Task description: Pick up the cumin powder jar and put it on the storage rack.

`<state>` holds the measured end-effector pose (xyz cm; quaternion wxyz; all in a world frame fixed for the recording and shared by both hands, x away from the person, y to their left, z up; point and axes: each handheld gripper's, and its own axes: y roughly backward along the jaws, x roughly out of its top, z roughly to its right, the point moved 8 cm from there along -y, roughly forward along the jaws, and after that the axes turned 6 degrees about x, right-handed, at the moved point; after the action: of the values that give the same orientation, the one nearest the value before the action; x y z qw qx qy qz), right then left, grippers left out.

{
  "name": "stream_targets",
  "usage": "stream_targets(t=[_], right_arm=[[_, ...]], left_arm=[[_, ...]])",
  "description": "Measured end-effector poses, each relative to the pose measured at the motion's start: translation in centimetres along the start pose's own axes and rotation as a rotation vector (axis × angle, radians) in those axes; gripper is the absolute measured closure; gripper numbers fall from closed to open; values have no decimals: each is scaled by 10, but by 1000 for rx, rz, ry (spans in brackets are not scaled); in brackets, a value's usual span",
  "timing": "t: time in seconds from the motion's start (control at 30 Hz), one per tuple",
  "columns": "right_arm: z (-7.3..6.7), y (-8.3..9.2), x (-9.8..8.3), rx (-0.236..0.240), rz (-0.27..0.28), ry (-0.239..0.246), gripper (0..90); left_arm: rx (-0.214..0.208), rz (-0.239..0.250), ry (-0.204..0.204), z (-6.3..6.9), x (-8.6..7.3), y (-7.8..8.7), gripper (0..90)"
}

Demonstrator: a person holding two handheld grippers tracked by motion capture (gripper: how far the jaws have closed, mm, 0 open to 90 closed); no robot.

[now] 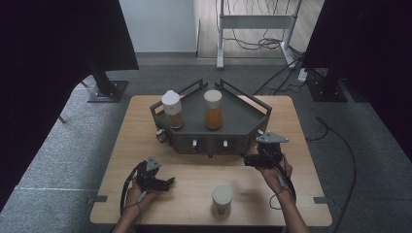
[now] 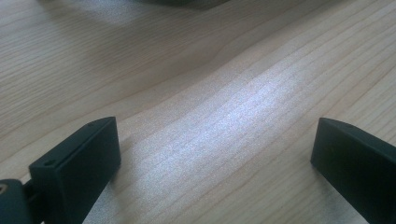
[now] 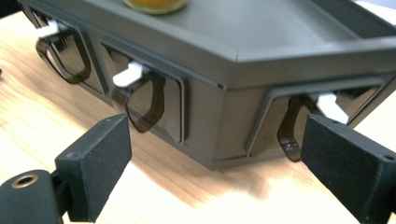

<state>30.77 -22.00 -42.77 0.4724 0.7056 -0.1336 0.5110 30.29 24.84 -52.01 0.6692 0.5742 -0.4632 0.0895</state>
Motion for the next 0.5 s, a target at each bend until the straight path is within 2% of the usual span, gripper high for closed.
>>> stream_targets(t=[0.5], right_arm=[[4, -10, -33, -16, -28, -30, 84]], left_arm=[[0, 0, -1, 0, 0, 0, 12]])
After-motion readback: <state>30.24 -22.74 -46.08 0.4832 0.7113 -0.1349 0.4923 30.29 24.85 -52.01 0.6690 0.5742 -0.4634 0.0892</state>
